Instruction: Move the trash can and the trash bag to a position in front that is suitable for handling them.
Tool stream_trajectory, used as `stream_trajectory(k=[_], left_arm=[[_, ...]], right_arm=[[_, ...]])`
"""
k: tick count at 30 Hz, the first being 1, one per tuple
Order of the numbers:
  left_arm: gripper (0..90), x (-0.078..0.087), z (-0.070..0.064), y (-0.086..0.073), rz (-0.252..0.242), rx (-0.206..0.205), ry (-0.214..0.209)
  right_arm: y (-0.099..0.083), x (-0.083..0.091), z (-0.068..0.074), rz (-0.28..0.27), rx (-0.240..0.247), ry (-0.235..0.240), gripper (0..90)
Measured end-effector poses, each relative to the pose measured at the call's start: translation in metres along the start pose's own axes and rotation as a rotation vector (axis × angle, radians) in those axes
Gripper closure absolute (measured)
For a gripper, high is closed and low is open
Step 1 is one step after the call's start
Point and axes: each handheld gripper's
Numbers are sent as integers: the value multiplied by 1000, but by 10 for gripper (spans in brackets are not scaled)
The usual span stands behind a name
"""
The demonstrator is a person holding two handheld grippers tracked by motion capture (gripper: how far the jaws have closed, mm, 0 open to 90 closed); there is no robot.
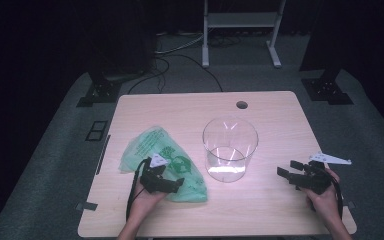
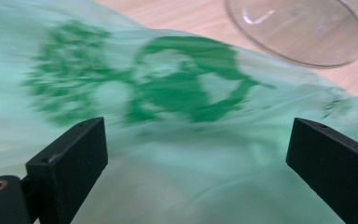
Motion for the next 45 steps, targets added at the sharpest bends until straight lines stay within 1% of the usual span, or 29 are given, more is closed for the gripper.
stream_trajectory(k=[2, 4, 6, 7, 8, 11, 13, 14, 16, 17, 19, 22, 24, 26, 29, 30, 31, 33, 34, 35, 39, 41, 44, 45], left_arm=[[41, 6, 12, -2, -7, 3, 14], [42, 7, 25, -2, 0, -7, 34], [55, 6, 36, -2, 9, 0, 39], [56, 5, 42, -2, 12, 13, 40], [68, 4, 46, -2, 15, 18, 36], [121, 0, 58, 0, 18, 2, 25], [134, -2, 66, 1, 17, 10, 27], [158, -3, 69, 2, 17, 11, 29], [177, -5, 77, 4, 13, 34, 18], [219, -6, 80, 4, 7, 35, 12], [241, -9, 86, 8, 6, 40, 10], [395, -12, 94, 11, 13, 56, -6], [496, -14, 96, 11, 30, 65, -16], [605, -15, 98, 10, 47, 54, -28], [777, -17, 98, 5, 82, 53, -43], [808, -17, 98, 5, 82, 53, -43], [882, -16, 100, -1, 69, 75, -51], [900, -13, 103, -7, 41, 122, -69], [900, -11, 104, -10, 36, 145, -64], [900, -8, 104, -13, 33, 158, -61], [900, 7, 97, -25, 40, 170, -8], [900, 16, 93, -34, 26, 187, -7], [900, 28, 85, -45, 24, 187, 5], [900, 32, 81, -49, 22, 186, 1]], right_arm=[[0, -1, 1, 3, 1, 2, 241], [0, -3, 1, 9, 3, 1, 241], [-1, -4, 2, 12, 6, 1, 241], [-1, -4, 2, 14, 8, 1, 241], [-1, -4, 2, 15, 10, 1, 241], [-1, -4, 2, 14, 11, 2, 241], [-1, -4, 1, 13, 9, 2, 241], [-1, -4, 1, 11, 11, 3, 241], [-1, -4, 1, 12, 12, 4, 242], [0, -4, 1, 13, 12, 5, 242], [-1, -4, 1, 18, 10, 8, 242], [-1, -5, 1, 20, 14, 9, 242], [-1, -5, 2, 21, 15, 10, 242], [-1, -4, 1, 21, 15, 10, 243], [-1, -5, 1, 21, 14, 10, 243], [-1, -5, 1, 20, 14, 11, 243], [-1, -4, 1, 20, 15, 12, 243], [0, -4, 1, 18, 15, 12, 243], [0, -4, 1, 17, 16, 12, 243], [0, -4, 1, 16, 18, 12, 243], [-1, -3, 1, 14, 18, 13, 243], [0, -2, 2, 14, 18, 13, 243], [-1, -4, 2, 15, 21, 13, 244], [-1, -4, 3, 20, 21, 13, 244]])
Point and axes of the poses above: each handheld gripper's, and its own axes: x roughly backward along the jaws, y roughly out of its top, z roughly to its left, and after that the axes turned 9 degrees about -x, right-handed
